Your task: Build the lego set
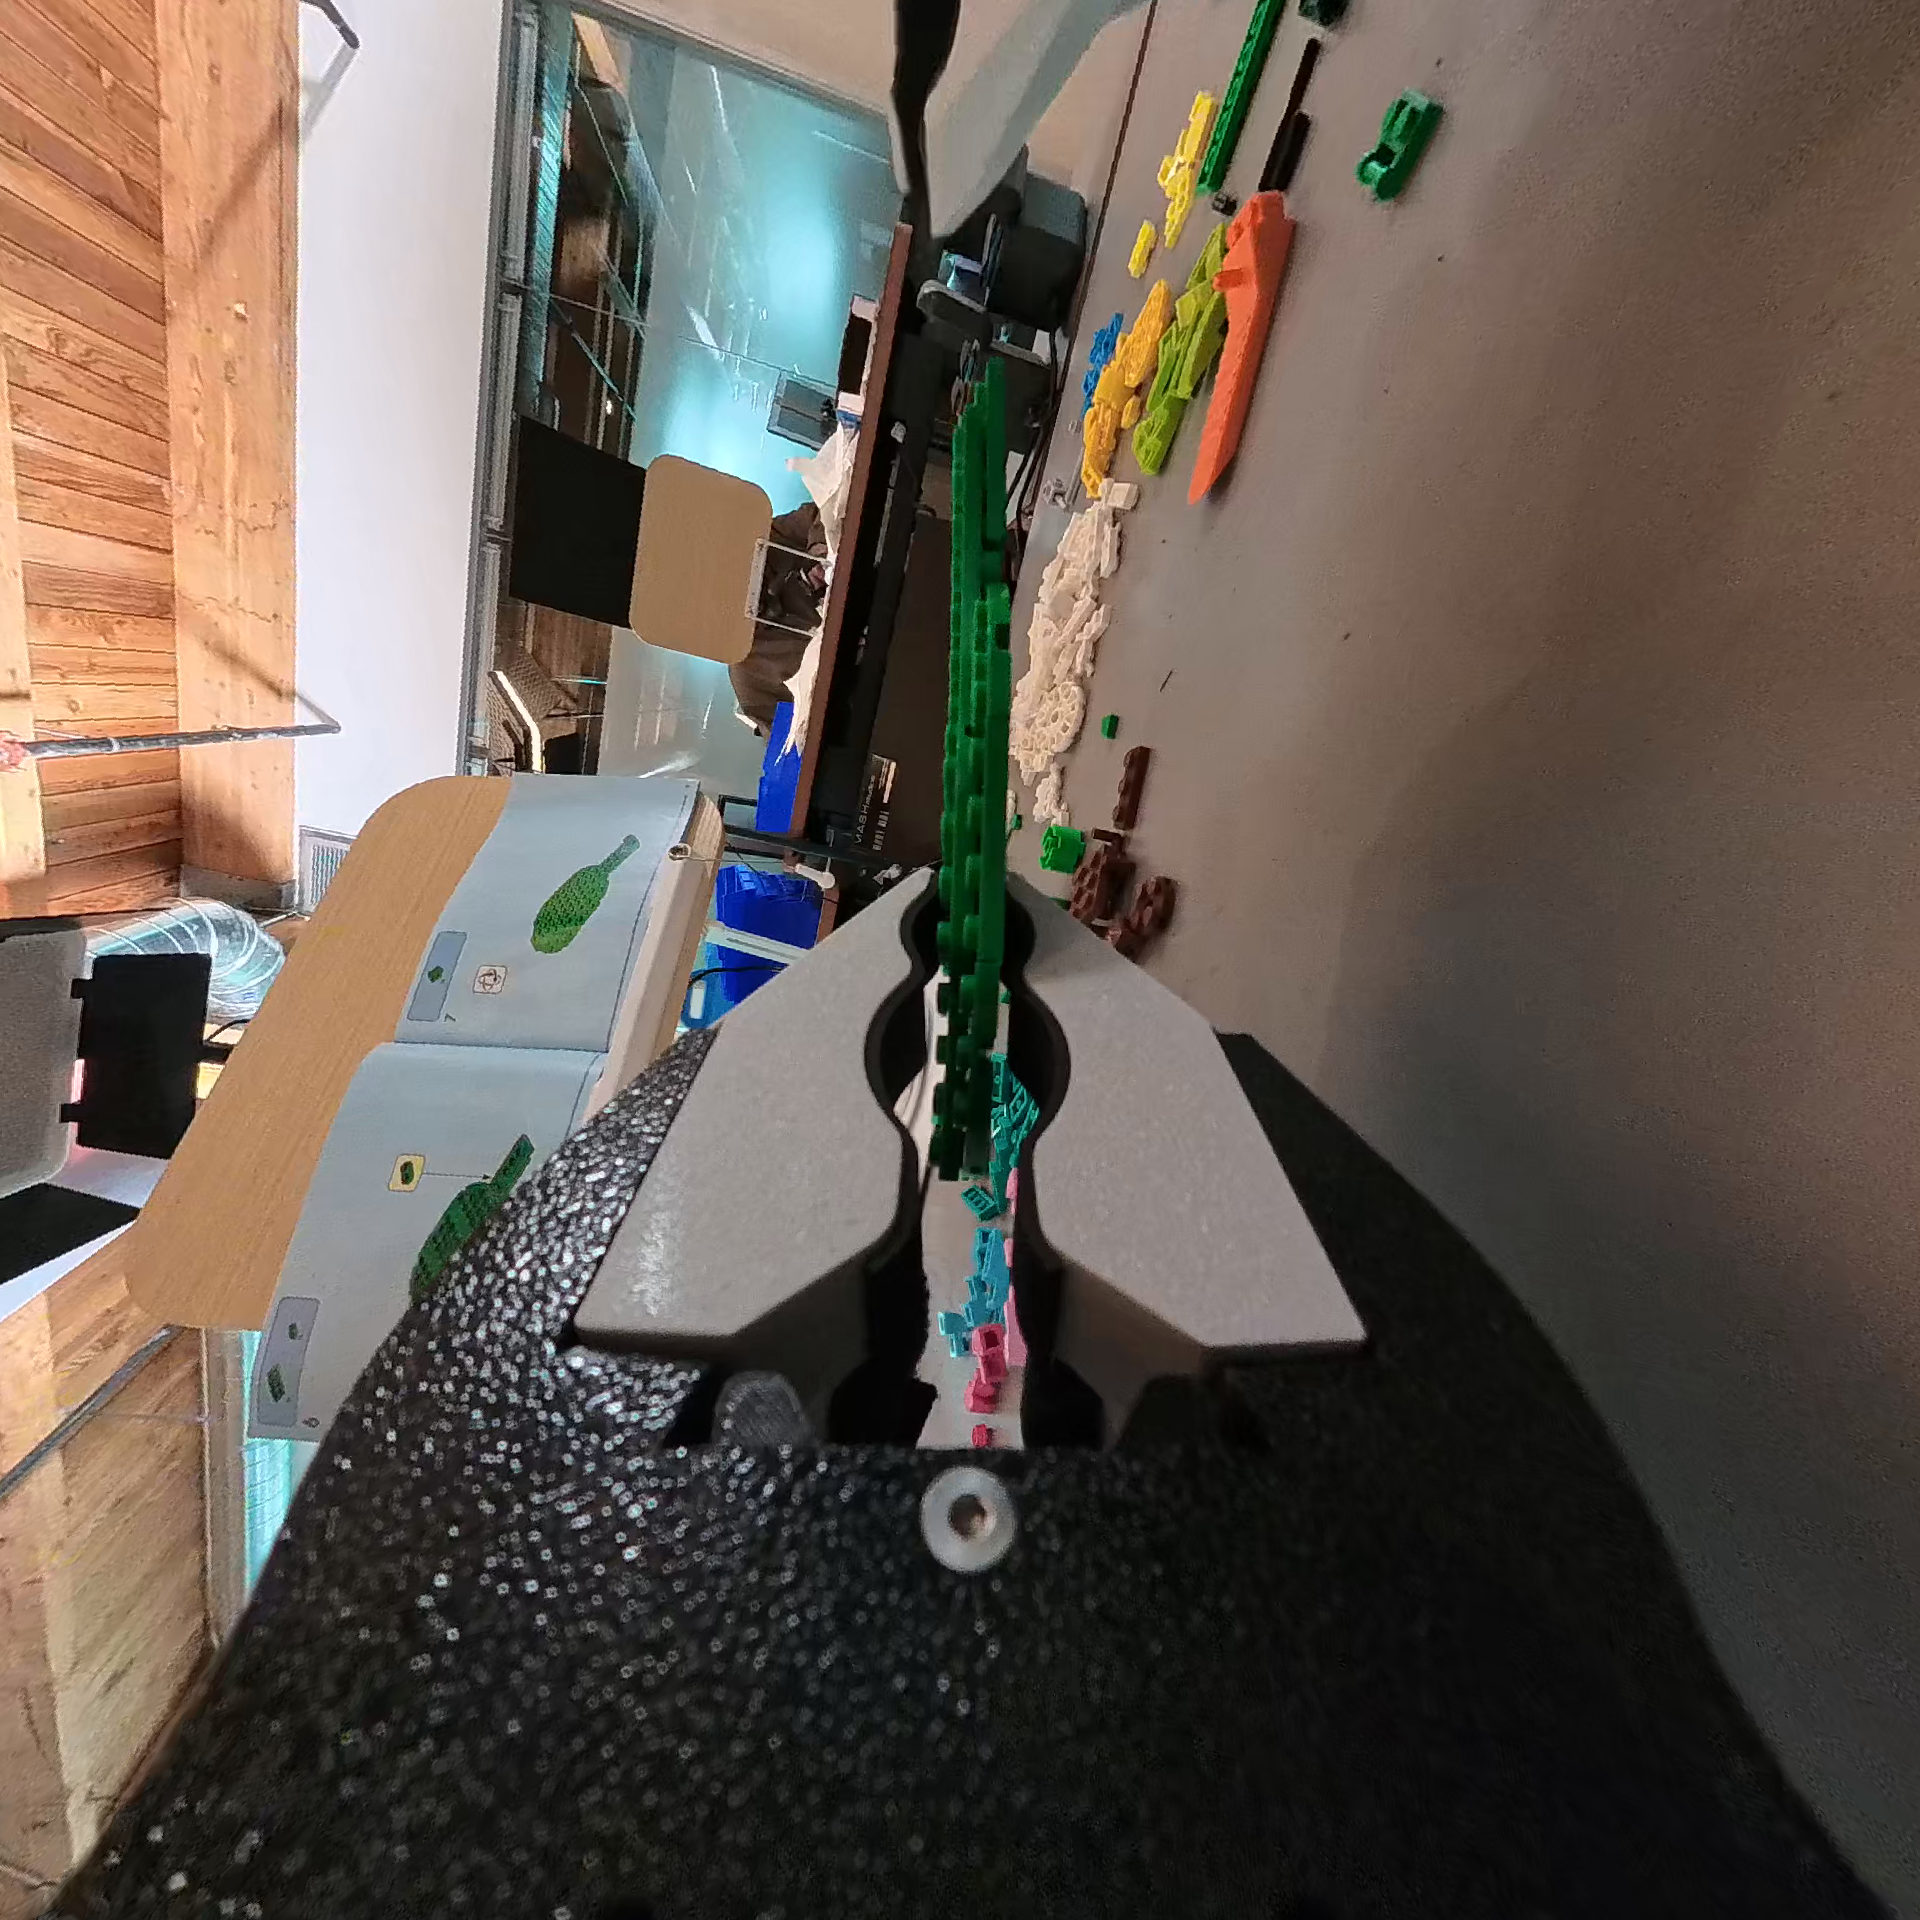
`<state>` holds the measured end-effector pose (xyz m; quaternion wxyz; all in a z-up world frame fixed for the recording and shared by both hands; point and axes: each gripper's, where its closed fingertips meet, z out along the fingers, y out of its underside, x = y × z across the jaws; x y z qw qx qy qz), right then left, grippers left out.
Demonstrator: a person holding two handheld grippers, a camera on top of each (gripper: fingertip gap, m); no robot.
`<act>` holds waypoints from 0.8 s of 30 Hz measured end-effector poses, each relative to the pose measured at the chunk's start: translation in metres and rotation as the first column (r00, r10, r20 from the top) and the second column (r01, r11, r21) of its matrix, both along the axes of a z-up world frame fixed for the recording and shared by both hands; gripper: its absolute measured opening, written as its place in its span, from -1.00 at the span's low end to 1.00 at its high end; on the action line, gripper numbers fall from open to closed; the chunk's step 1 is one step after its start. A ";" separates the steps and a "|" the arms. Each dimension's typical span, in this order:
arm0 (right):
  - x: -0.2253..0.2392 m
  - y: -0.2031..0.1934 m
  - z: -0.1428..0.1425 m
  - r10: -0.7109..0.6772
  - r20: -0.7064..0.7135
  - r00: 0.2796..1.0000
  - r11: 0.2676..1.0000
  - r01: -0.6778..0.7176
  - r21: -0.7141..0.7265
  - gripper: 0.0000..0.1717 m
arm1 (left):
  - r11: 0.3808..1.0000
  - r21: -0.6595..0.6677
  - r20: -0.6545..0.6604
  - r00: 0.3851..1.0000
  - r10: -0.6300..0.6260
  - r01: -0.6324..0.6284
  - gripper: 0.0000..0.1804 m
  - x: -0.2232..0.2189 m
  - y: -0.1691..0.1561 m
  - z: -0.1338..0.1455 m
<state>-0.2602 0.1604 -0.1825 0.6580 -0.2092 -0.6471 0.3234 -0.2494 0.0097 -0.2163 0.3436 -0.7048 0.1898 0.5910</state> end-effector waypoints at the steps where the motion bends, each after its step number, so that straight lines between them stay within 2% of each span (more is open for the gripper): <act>1: 0.003 -0.010 -0.001 0.056 -0.002 0.998 0.998 -0.056 0.024 -0.93 | 1.000 -0.003 -0.002 1.000 0.000 0.000 -0.94 0.000 0.000 0.000; 3: 0.011 -0.033 -0.004 0.168 0.001 0.986 0.983 -0.168 0.069 -0.93 | 1.000 -0.003 -0.002 1.000 -0.001 0.001 -0.94 0.000 0.000 0.000; 6: 0.012 -0.047 -0.009 0.215 0.030 0.976 0.975 -0.216 0.054 -0.94 | 1.000 -0.003 -0.002 1.000 -0.001 0.001 -0.94 0.000 0.000 0.000; 12: 0.012 -0.047 -0.014 0.211 0.044 0.976 0.970 -0.215 0.110 -0.94 | 1.000 -0.017 -0.006 1.000 0.005 -0.005 -0.93 -0.001 0.000 -0.002; 19: 0.013 -0.056 -0.024 0.210 0.060 0.976 0.945 -0.218 0.243 -0.94 | 1.000 -0.020 -0.006 1.000 0.005 -0.005 -0.94 -0.001 0.000 -0.003; 24: 0.013 -0.055 -0.024 0.196 0.049 0.979 0.940 -0.202 0.274 -0.95 | 1.000 -0.024 -0.005 1.000 0.005 -0.005 -0.94 -0.001 0.000 -0.004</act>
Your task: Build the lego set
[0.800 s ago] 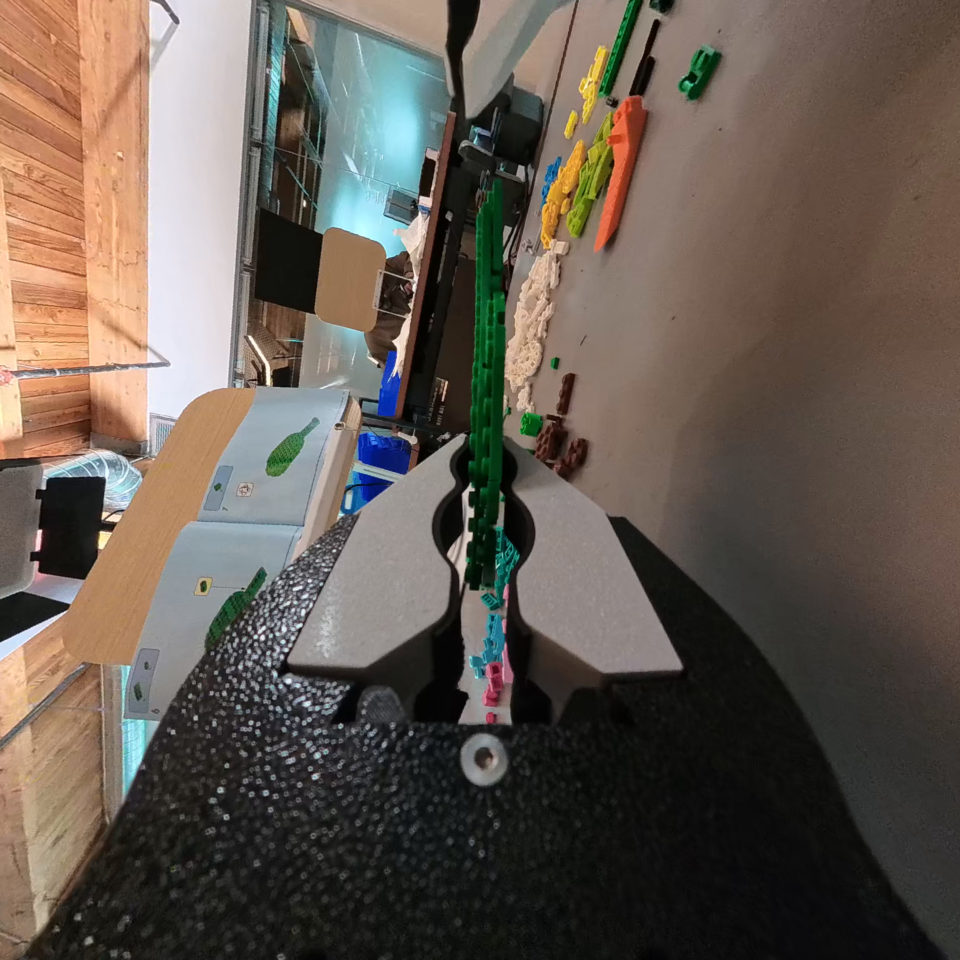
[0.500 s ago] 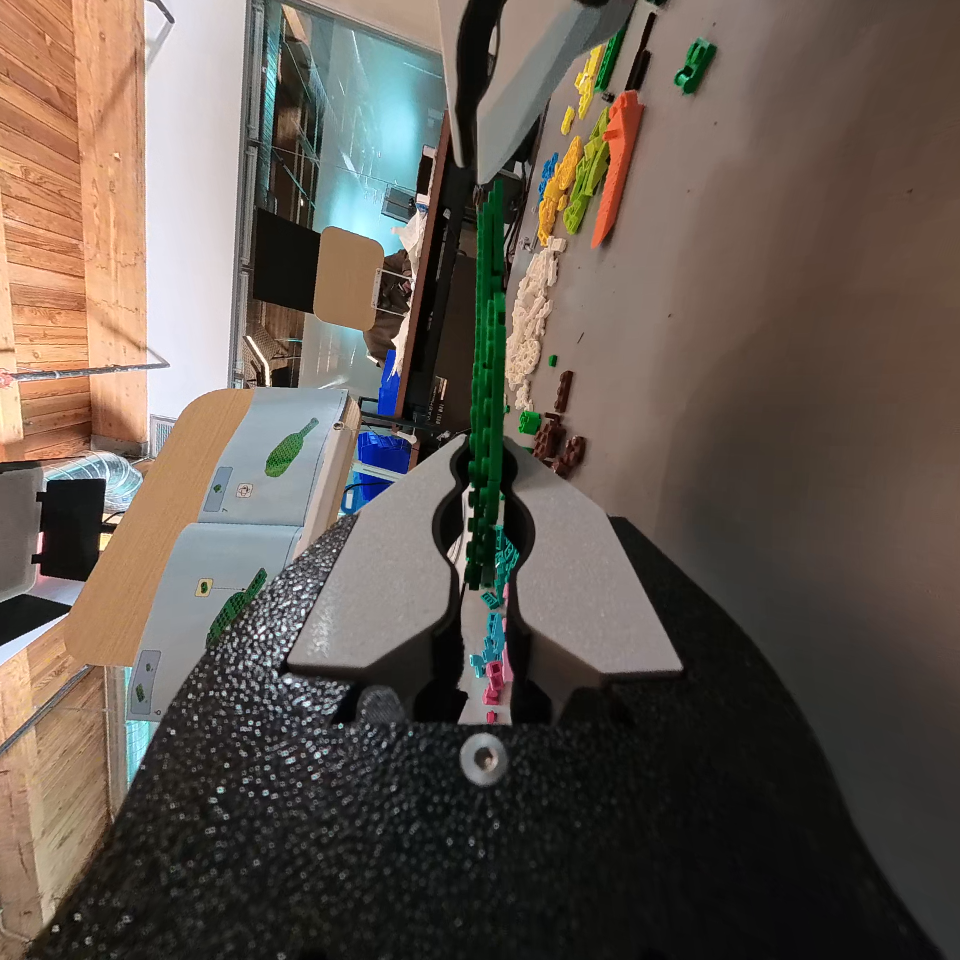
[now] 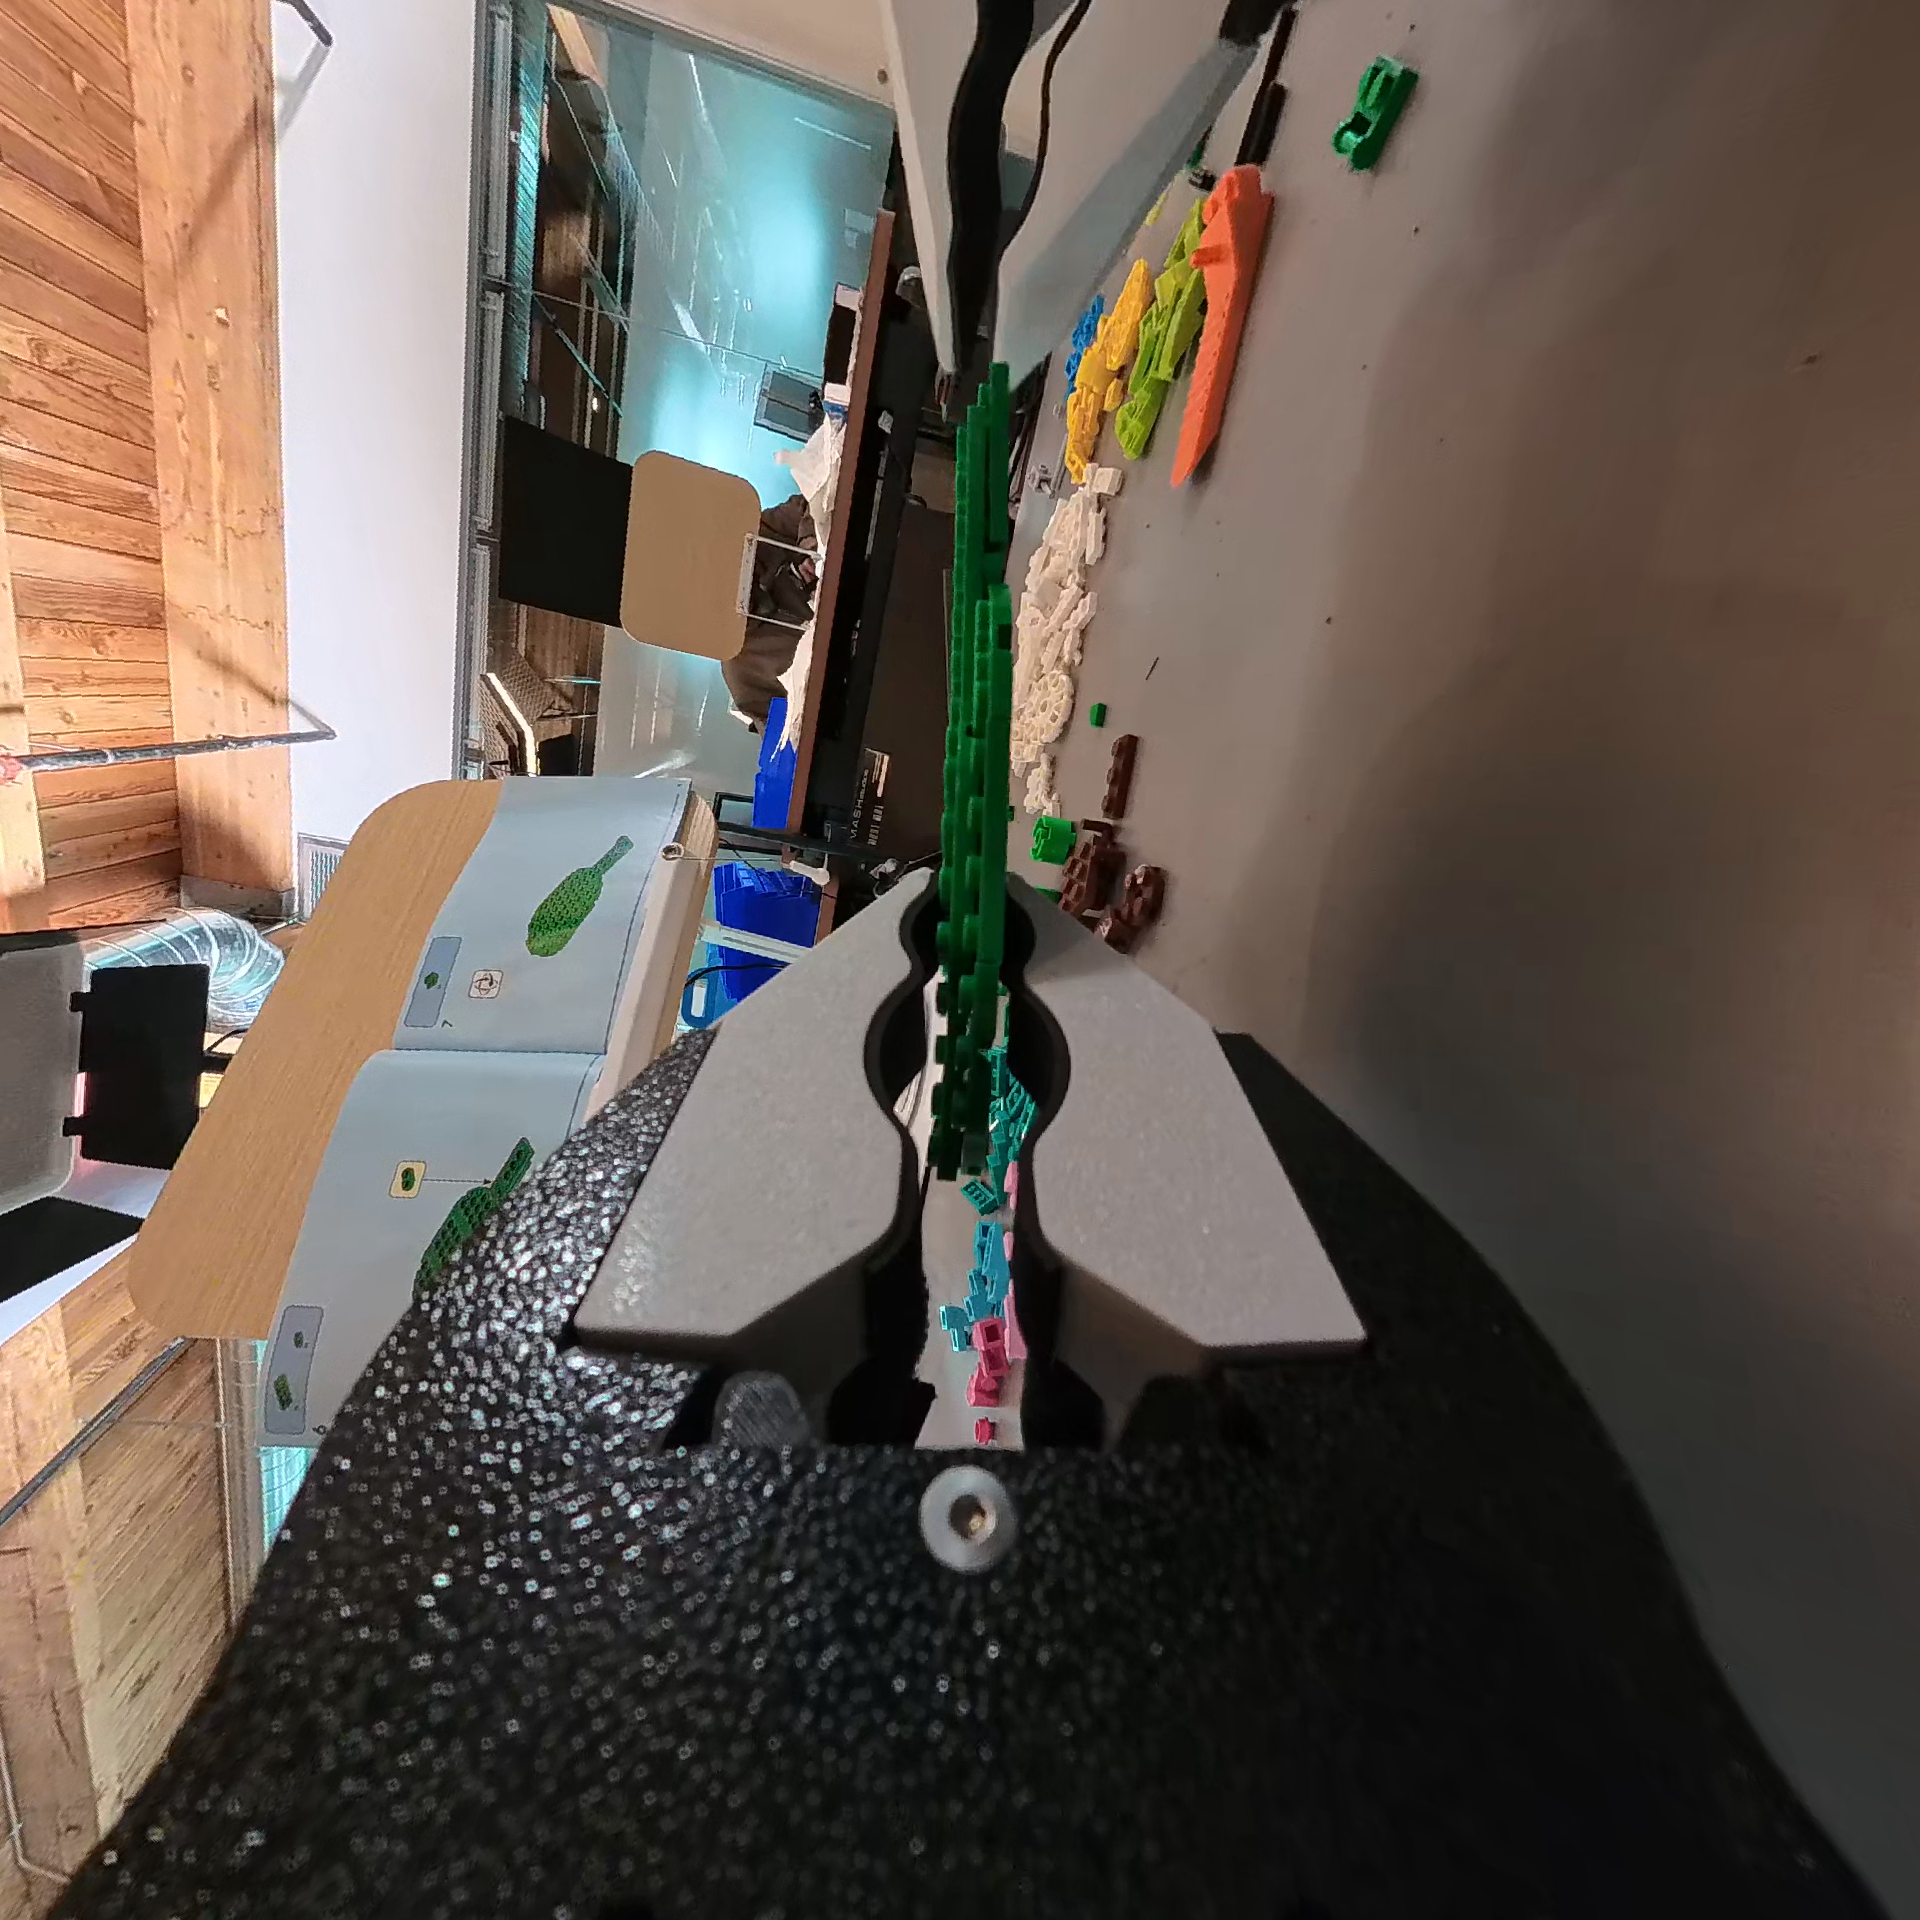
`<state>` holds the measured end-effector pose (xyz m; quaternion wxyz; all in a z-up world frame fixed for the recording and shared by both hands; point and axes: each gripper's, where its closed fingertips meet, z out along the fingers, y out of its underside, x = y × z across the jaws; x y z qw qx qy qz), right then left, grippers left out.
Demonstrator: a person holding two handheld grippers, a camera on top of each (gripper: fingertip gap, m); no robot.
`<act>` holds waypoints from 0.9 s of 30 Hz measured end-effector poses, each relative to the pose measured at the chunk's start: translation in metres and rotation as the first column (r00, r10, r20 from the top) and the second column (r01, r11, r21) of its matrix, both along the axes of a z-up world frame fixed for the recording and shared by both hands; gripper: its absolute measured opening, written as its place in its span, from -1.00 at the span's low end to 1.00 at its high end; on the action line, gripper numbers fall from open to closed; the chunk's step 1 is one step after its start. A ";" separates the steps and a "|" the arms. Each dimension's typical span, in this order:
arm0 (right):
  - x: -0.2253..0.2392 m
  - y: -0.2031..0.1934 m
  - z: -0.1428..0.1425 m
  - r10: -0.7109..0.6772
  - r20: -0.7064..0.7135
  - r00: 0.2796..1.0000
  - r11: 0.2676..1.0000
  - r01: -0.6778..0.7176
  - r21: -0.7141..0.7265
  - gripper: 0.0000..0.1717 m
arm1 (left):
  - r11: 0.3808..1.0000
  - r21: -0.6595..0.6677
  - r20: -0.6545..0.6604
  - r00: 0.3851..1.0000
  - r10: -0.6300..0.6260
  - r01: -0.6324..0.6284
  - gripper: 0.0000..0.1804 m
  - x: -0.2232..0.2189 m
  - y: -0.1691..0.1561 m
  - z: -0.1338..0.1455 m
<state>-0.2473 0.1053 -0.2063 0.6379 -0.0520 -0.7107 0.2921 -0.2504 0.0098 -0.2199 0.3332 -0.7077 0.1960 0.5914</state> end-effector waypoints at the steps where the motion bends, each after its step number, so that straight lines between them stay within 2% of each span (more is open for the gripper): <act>1: 0.000 0.000 0.000 -0.001 0.002 1.000 1.000 0.001 0.001 -0.95 | 1.000 -0.001 0.000 1.000 0.000 0.000 -0.93 0.000 0.000 0.000; 6: -0.003 0.005 0.001 -0.038 0.000 0.999 0.999 0.038 -0.003 -0.95 | 1.000 -0.004 0.000 1.000 -0.001 0.001 -0.94 0.000 0.000 -0.001; 8: -0.006 0.017 0.013 -0.097 -0.031 0.995 0.992 0.095 -0.079 -0.91 | 1.000 -0.005 -0.001 1.000 0.000 0.000 -0.94 0.000 0.000 -0.001; 12: -0.004 0.077 0.050 -0.250 -0.056 0.967 0.937 0.228 -0.264 -0.84 | 1.000 -0.007 -0.003 1.000 0.001 -0.001 -0.94 0.000 0.000 -0.001; 16: 0.004 0.154 0.053 -0.338 0.133 0.932 0.851 0.363 -0.380 -0.84 | 1.000 -0.006 -0.006 1.000 -0.003 0.003 -0.94 0.001 0.001 0.000; 18: 0.014 0.180 0.055 -0.324 0.196 0.925 0.792 0.379 -0.479 -0.84 | 1.000 -0.003 -0.005 1.000 -0.005 0.005 -0.94 0.001 0.001 0.000; 20: 0.020 0.195 0.042 -0.278 0.318 0.906 0.754 0.411 -0.513 -0.84 | 1.000 -0.001 -0.003 1.000 -0.006 0.006 -0.94 0.001 0.001 0.000; 23: 0.031 0.202 0.002 -0.186 0.556 0.810 0.740 0.488 -0.463 -0.83 | 1.000 -0.005 -0.004 1.000 -0.005 0.005 -0.94 0.001 0.001 0.000; 27: 0.036 0.209 -0.025 -0.191 0.675 0.713 0.690 0.586 -0.424 -0.81 | 1.000 -0.010 -0.007 1.000 -0.004 0.004 -0.94 0.001 0.001 -0.001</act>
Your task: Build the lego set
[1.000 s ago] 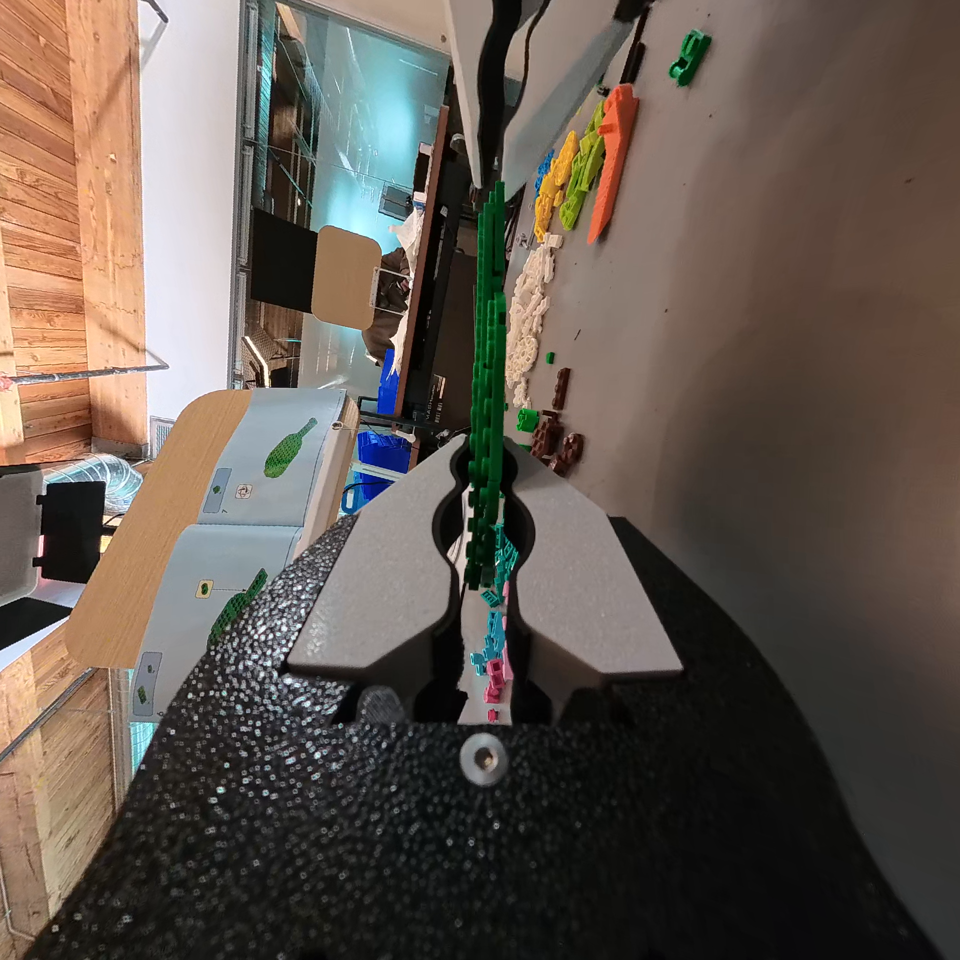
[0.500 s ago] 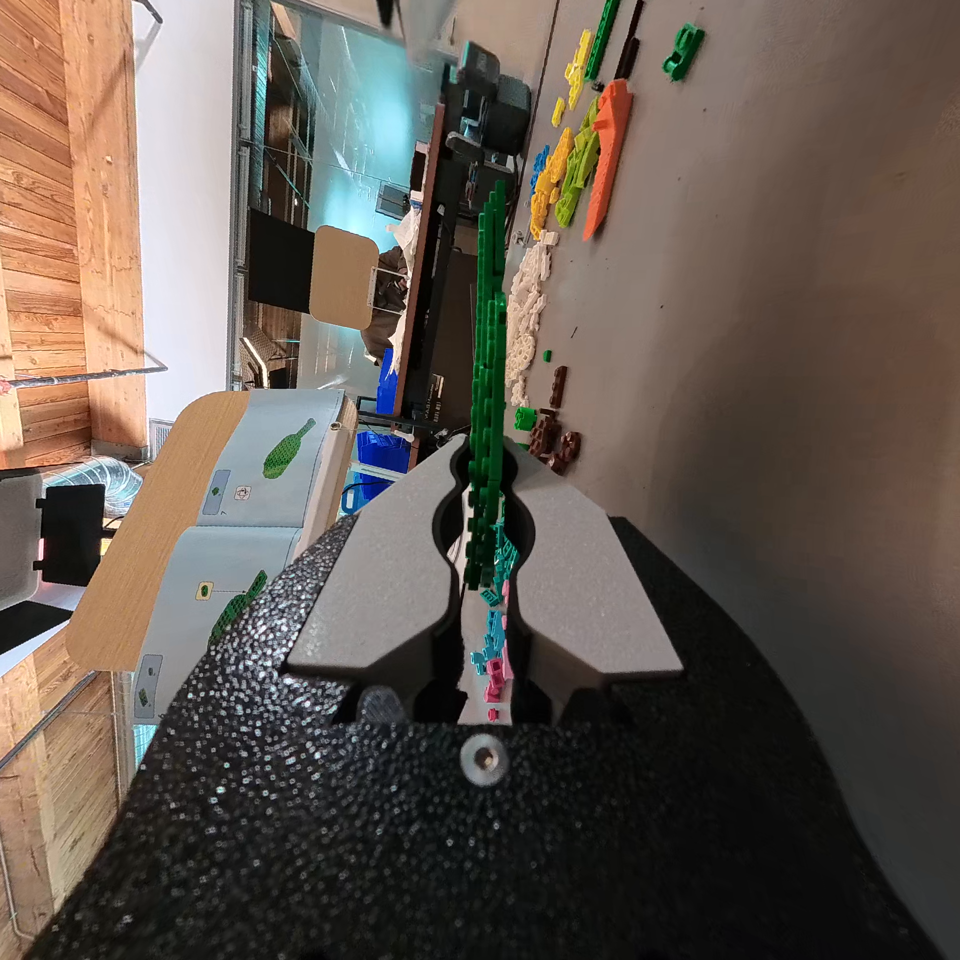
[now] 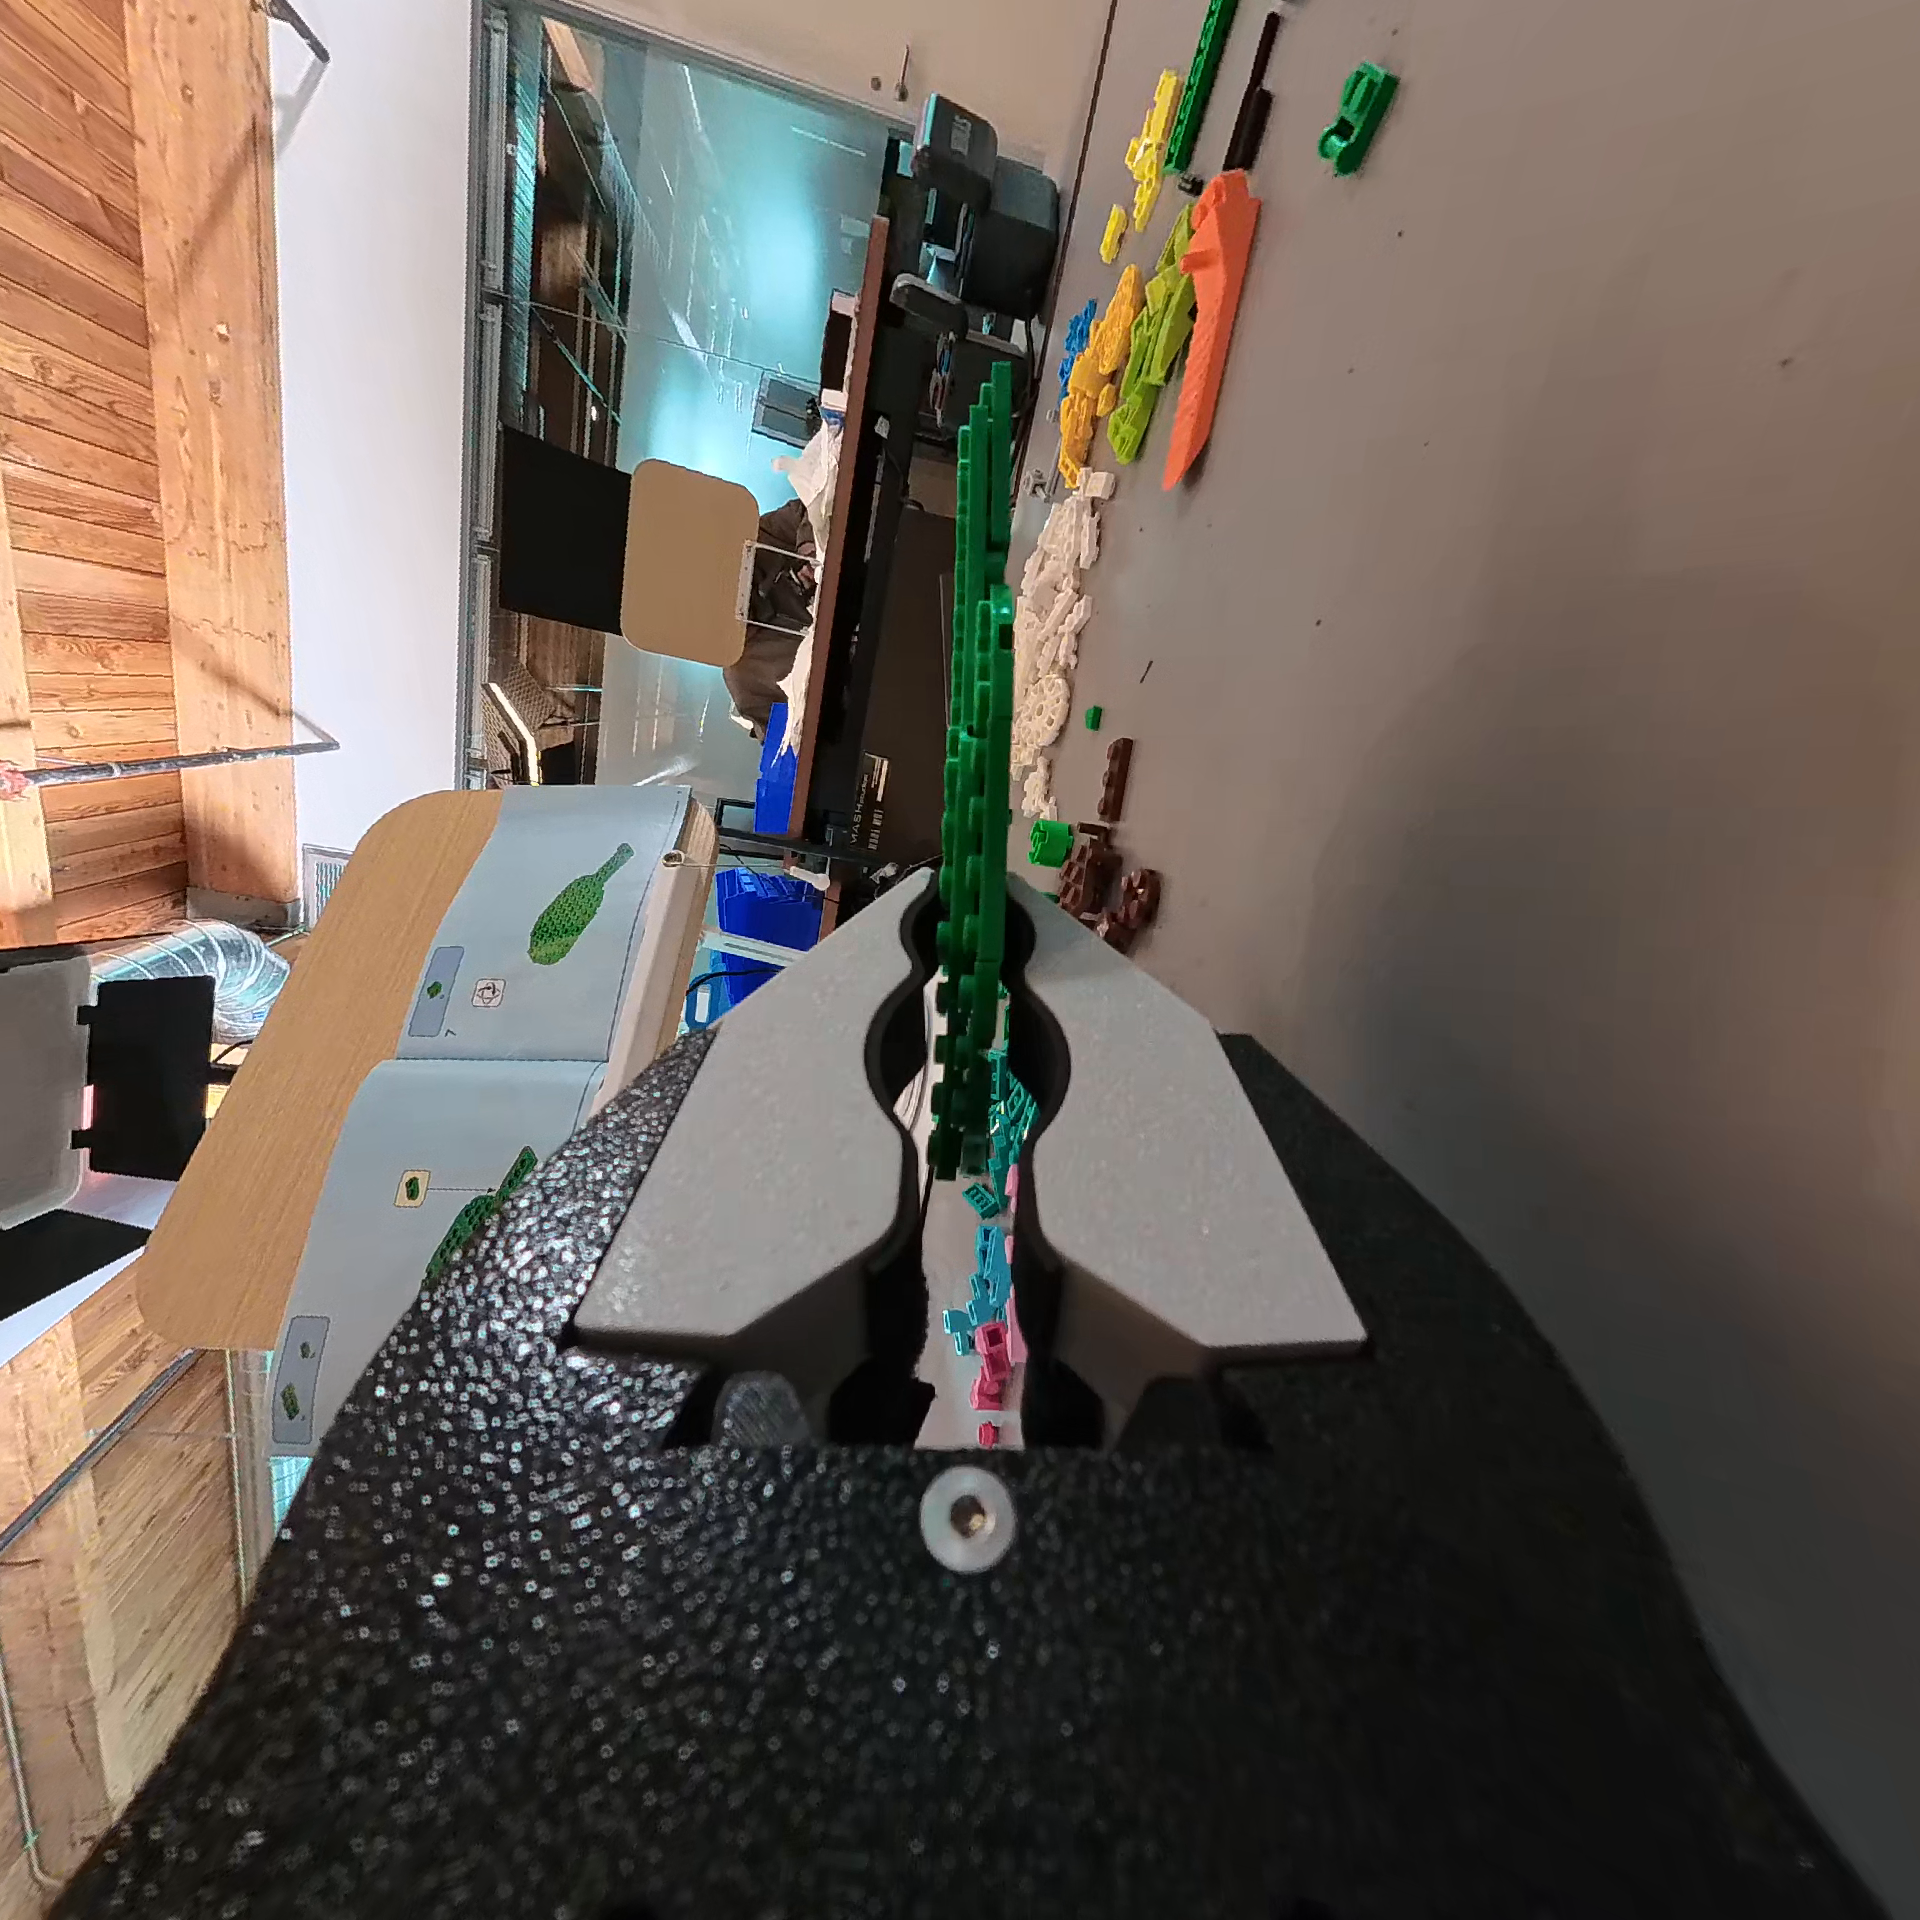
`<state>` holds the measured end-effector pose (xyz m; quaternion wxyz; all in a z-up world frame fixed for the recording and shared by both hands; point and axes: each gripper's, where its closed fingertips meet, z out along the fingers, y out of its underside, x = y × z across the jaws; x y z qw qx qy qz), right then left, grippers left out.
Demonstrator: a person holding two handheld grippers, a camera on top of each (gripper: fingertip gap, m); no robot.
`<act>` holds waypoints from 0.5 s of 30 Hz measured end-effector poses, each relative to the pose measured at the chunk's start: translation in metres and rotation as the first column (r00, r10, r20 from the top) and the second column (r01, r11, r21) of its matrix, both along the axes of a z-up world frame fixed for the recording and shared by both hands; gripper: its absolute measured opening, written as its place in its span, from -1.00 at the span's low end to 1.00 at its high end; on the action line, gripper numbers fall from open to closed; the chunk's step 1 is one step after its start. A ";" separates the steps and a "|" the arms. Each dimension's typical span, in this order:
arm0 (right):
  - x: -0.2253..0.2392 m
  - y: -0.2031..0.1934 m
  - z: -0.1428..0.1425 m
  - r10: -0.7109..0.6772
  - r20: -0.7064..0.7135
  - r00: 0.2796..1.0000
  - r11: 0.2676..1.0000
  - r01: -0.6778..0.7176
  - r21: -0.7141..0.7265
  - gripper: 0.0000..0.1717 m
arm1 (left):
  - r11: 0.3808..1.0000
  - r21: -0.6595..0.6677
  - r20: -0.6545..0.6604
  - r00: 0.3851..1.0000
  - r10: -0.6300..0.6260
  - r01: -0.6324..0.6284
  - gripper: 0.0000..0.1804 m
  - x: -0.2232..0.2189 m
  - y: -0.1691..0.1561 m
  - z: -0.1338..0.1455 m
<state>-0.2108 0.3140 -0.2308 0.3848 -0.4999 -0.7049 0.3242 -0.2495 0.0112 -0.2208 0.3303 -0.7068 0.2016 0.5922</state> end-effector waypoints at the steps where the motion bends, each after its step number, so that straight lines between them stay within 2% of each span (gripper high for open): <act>1: -0.001 0.004 -0.002 -0.030 0.006 1.000 1.000 0.030 0.007 -0.81 | 1.000 -0.002 -0.001 1.000 0.001 -0.001 -0.94 0.000 0.000 0.000; 4: -0.006 0.024 -0.004 -0.163 -0.023 0.986 0.984 0.165 0.068 -0.82 | 1.000 -0.005 -0.004 1.000 0.001 -0.001 -0.94 0.000 0.000 0.000; 9: -0.017 0.032 0.004 -0.246 -0.148 0.958 0.969 0.247 -0.009 -0.88 | 1.000 -0.005 -0.003 1.000 0.000 0.000 -0.94 0.000 0.000 -0.001; 12: -0.015 0.046 0.017 -0.297 -0.262 0.918 0.937 0.333 0.103 -0.89 | 1.000 -0.005 -0.004 1.000 0.000 0.000 -0.94 0.000 0.000 -0.001; 15: -0.014 0.051 0.022 -0.312 -0.296 0.903 0.904 0.378 0.200 -0.90 | 1.000 -0.006 -0.003 1.000 -0.001 0.001 -0.94 0.000 0.000 -0.001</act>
